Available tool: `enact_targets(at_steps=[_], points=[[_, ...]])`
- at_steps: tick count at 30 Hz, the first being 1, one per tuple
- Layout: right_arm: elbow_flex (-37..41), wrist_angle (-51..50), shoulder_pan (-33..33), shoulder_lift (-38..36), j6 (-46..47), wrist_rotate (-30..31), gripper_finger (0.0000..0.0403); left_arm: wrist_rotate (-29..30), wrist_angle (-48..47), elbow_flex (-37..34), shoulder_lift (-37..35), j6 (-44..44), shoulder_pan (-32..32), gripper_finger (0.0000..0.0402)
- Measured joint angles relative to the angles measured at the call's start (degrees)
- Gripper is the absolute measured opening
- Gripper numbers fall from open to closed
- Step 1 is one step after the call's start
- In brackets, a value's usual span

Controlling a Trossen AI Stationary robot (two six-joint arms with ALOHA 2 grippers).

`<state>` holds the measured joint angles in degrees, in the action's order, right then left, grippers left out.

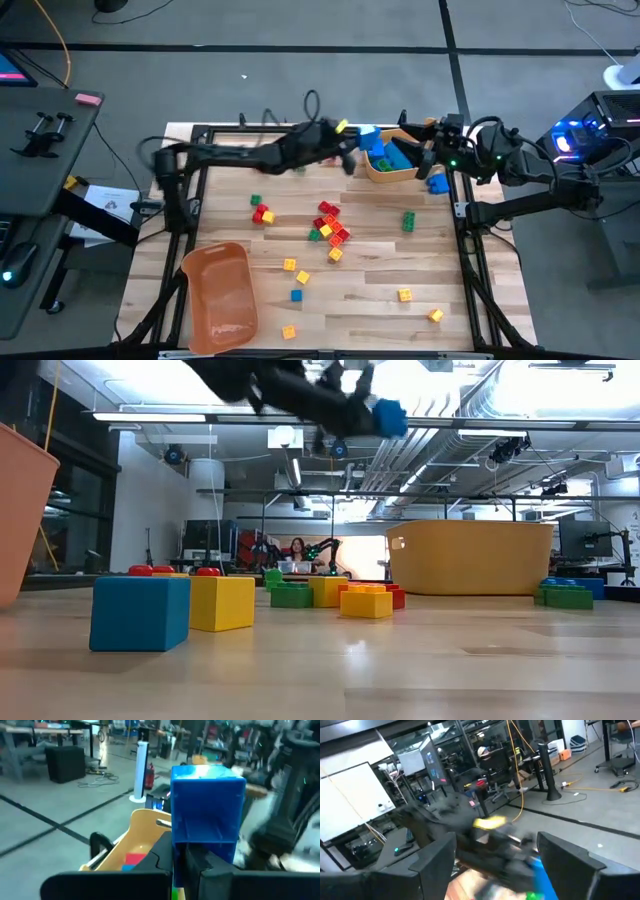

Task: Sort blocks by size
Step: Remove the blue game piece from the orange bin and put it into the yellow bin, then adjust the orange bin

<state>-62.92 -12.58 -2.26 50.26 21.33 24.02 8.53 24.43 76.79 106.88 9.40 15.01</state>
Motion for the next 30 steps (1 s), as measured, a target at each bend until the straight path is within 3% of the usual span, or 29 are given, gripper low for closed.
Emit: enact_targets(at_steps=[6, 12, 16, 21, 27, 30], points=[[0.0, 0.0, 0.0, 0.0, 1.1, 0.0, 0.0275, -0.6, 1.5, 9.8, 13.0, 3.8, 3.6, 0.0016], [0.0, 0.0, 0.0, 0.0, 1.1, 0.1, 0.0275, -7.1, -4.1, 18.6, 18.5, 3.8, 4.5, 0.0083], [0.0, 0.0, 0.0, 0.0, -0.4, 0.2, 0.0275, -8.1, -4.9, 21.6, 17.7, 1.3, 3.9, 0.0143], [0.0, -0.2, 0.0, 0.0, -0.8, 0.2, 0.0275, -8.1, -16.2, 21.7, 12.5, 1.1, 3.9, 0.0195], [0.0, -0.2, 0.0, 0.0, -2.3, 0.2, 0.0275, -8.2, -20.7, 21.9, 8.5, 0.1, 5.3, 0.0211], [0.0, -0.4, 0.0, 0.0, -2.3, 0.0, 0.0275, -15.6, -28.5, 21.7, 5.6, 4.4, 5.9, 0.0211]])
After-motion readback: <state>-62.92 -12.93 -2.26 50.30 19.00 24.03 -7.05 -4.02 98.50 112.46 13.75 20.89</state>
